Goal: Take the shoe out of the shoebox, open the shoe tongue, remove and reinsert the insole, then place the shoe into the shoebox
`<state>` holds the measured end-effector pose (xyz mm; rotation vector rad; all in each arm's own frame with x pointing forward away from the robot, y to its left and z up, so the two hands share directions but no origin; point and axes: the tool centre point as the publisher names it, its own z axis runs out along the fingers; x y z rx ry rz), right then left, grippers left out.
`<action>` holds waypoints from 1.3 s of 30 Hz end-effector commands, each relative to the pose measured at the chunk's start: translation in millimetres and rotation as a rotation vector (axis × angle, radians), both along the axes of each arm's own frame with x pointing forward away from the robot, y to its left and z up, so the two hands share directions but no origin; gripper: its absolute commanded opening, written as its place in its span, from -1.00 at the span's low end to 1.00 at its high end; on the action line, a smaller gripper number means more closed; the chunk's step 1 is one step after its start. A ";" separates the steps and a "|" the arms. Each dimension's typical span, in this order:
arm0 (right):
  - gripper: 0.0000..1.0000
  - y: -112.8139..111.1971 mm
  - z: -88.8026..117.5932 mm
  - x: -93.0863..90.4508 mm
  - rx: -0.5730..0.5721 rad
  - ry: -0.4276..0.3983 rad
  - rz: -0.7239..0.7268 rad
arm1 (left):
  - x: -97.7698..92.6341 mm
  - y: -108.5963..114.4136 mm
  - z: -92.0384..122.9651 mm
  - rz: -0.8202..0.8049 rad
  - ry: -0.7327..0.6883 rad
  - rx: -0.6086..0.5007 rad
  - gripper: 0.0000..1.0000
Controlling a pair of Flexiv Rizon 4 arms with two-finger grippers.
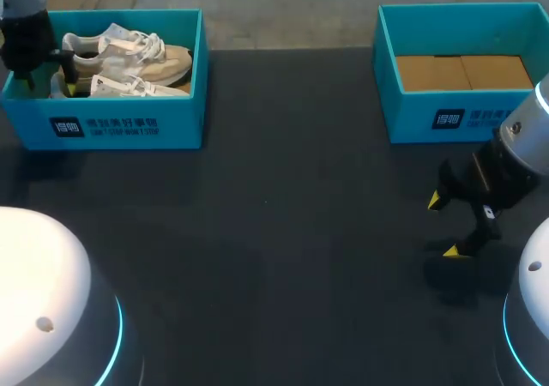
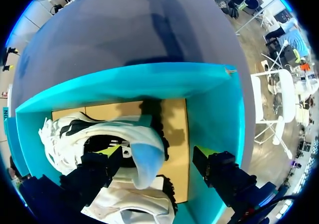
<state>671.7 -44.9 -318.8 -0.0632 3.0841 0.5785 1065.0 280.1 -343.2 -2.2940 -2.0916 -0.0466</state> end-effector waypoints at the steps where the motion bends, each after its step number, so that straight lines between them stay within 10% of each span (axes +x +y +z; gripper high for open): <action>1: 1.00 0.7 -0.6 -0.7 -0.003 -0.001 -0.001 | 2.2 0.6 -8.0 0.008 0.001 -0.006 0.86; 24: 1.00 0.7 -0.6 -0.7 -0.003 -0.001 -0.001 | 9.4 -3.2 -37.1 0.068 0.037 0.002 0.65; 35: 1.00 0.7 -0.6 -0.7 -0.003 -0.001 -0.001 | 5.1 -6.1 -45.3 0.061 0.049 0.021 0.27; 39: 1.00 0.7 -0.6 -0.7 -0.003 -0.001 -0.001 | 2.5 -7.3 -47.2 0.054 0.051 0.033 -0.25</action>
